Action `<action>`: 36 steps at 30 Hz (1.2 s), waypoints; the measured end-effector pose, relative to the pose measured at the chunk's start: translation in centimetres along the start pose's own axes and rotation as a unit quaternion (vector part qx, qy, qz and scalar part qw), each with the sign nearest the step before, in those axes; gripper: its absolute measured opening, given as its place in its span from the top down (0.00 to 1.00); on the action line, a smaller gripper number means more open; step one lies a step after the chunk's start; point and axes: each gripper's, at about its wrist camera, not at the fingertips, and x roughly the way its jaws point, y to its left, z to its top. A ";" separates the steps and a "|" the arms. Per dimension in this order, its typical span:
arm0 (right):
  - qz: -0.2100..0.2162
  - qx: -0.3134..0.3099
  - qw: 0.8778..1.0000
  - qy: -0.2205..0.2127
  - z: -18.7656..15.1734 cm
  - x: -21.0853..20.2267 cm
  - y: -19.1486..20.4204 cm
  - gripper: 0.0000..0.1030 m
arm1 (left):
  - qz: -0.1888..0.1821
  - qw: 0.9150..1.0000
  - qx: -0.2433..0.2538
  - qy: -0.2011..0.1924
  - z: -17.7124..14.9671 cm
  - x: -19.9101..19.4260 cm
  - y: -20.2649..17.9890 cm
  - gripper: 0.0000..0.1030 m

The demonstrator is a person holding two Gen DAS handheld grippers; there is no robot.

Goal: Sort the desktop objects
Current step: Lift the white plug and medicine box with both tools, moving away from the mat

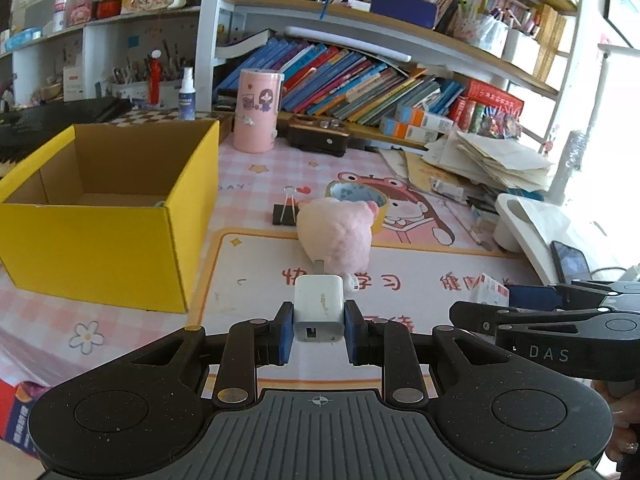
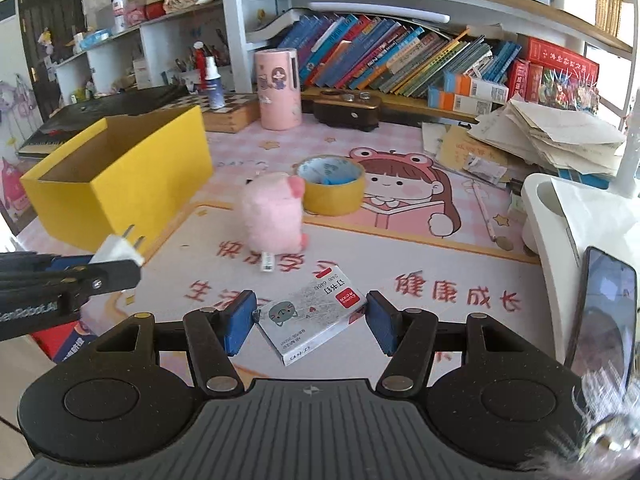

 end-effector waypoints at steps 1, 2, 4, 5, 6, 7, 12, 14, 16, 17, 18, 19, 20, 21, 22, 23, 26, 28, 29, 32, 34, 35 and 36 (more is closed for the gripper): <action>-0.002 0.003 1.000 0.000 -0.1 -0.2 0.5 0.44 | -0.001 1.000 0.003 0.000 -0.2 -0.4 0.4 0.77; -0.004 0.006 1.000 0.000 -0.3 -0.4 1.0 0.44 | -0.001 1.000 0.004 0.000 -0.3 -0.8 0.8 0.77; -0.006 0.014 1.000 0.001 -0.5 -0.7 2.0 0.44 | -0.001 1.000 0.004 0.001 -0.8 -1.6 1.8 0.77; -0.006 0.017 1.000 0.003 -0.7 -0.8 2.7 0.44 | 0.001 1.000 0.003 0.002 -1.1 -2.1 2.4 0.77; -0.006 0.019 1.000 0.005 -0.9 -0.9 3.4 0.44 | 0.002 1.000 0.002 0.003 -1.4 -2.6 3.0 0.77; -0.005 0.019 1.000 0.007 -1.1 -1.0 4.2 0.44 | 0.003 1.000 0.001 0.004 -1.7 -3.1 3.6 0.77; 0.006 0.006 1.000 0.019 -2.3 -1.7 8.8 0.44 | 0.007 1.000 -0.004 0.005 -3.2 -6.0 6.6 0.77; 0.008 -0.002 1.000 0.021 -2.7 -2.2 10.6 0.44 | 0.009 1.000 -0.005 0.006 -3.7 -6.8 7.6 0.77; 0.009 -0.007 1.000 0.023 -3.2 -2.5 12.2 0.44 | 0.011 1.000 -0.006 0.007 -4.2 -7.6 8.6 0.77; 0.009 -0.008 1.000 0.025 -3.5 -2.7 13.0 0.44 | 0.012 1.000 -0.005 0.007 -4.5 -8.0 9.0 0.77; 0.008 -0.008 1.000 0.026 -3.7 -2.9 13.7 0.44 | 0.012 1.000 -0.004 0.007 -4.8 -8.4 9.5 0.77; 0.008 -0.009 1.000 0.027 -4.0 -3.1 14.4 0.44 | 0.012 1.000 -0.004 0.007 -5.0 -8.8 9.9 0.77; 0.008 -0.009 1.000 0.028 -4.2 -3.3 15.0 0.44 | 0.012 1.000 -0.003 0.007 -5.3 -9.1 10.3 0.77; 0.008 -0.009 0.999 0.029 -4.5 -3.5 15.7 0.44 | 0.011 1.000 -0.002 0.008 -5.6 -9.5 10.7 0.77; 0.007 -0.008 0.999 0.030 -4.8 -3.7 16.3 0.44 | 0.011 1.000 0.000 0.008 -5.8 -9.8 11.2 0.77; 0.007 -0.008 0.999 0.031 -5.0 -3.8 16.9 0.44 | 0.010 1.000 0.001 0.009 -6.0 -10.1 11.6 0.77; 0.007 -0.006 0.999 0.032 -5.6 -4.1 18.6 0.44 | 0.009 1.000 0.003 0.013 -6.7 -10.8 12.8 0.77; 0.008 -0.005 0.999 0.033 -6.0 -4.2 19.7 0.44 | 0.009 1.000 0.002 0.014 -7.1 -11.3 13.7 0.77; 0.009 -0.006 0.999 0.033 -6.1 -4.2 20.2 0.44 | 0.010 1.000 0.000 0.014 -7.2 -11.5 14.1 0.77; 0.013 -0.011 0.999 0.036 -6.4 -4.2 21.8 0.44 | 0.011 1.000 -0.005 0.013 -7.4 -12.0 15.2 0.77; 0.015 -0.015 0.999 0.037 -6.4 -4.1 22.7 0.44 | 0.011 1.000 -0.007 0.013 -7.6 -12.3 16.0 0.77; 0.017 -0.016 0.999 0.038 -6.4 -4.1 23.1 0.44 | 0.010 1.000 -0.007 0.013 -7.7 -12.4 16.3 0.77; 0.018 -0.016 0.999 0.039 -6.5 -4.1 23.4 0.44 | 0.010 1.000 -0.007 0.013 -7.7 -12.5 16.5 0.77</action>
